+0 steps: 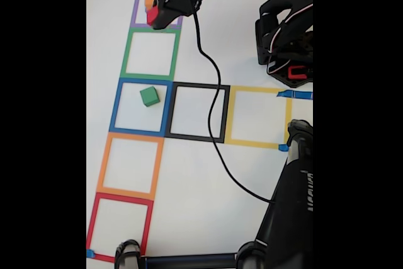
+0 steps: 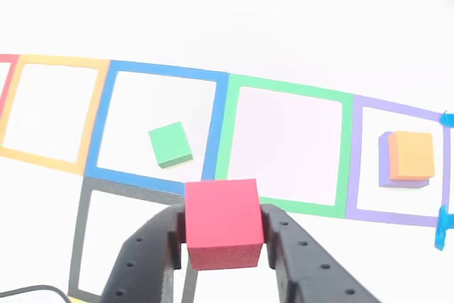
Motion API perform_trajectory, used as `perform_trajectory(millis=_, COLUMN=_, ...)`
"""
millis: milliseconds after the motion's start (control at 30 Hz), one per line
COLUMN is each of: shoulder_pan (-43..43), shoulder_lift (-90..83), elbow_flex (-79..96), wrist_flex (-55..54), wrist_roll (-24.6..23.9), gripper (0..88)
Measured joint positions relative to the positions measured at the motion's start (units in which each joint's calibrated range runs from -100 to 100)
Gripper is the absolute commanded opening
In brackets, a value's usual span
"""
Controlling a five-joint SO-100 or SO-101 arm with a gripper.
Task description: Tower of hanoi
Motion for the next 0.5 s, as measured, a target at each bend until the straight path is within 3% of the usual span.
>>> perform_trajectory(millis=300, shoulder_pan=-6.2, shoulder_lift=-5.2, elbow_flex=0.9, wrist_flex=5.2, wrist_roll=0.9, gripper=4.4)
perform_trajectory(millis=500, shoulder_pan=-8.1, shoulder_lift=-13.8, elbow_flex=20.8, wrist_flex=-6.1, wrist_roll=5.6, gripper=5.1)
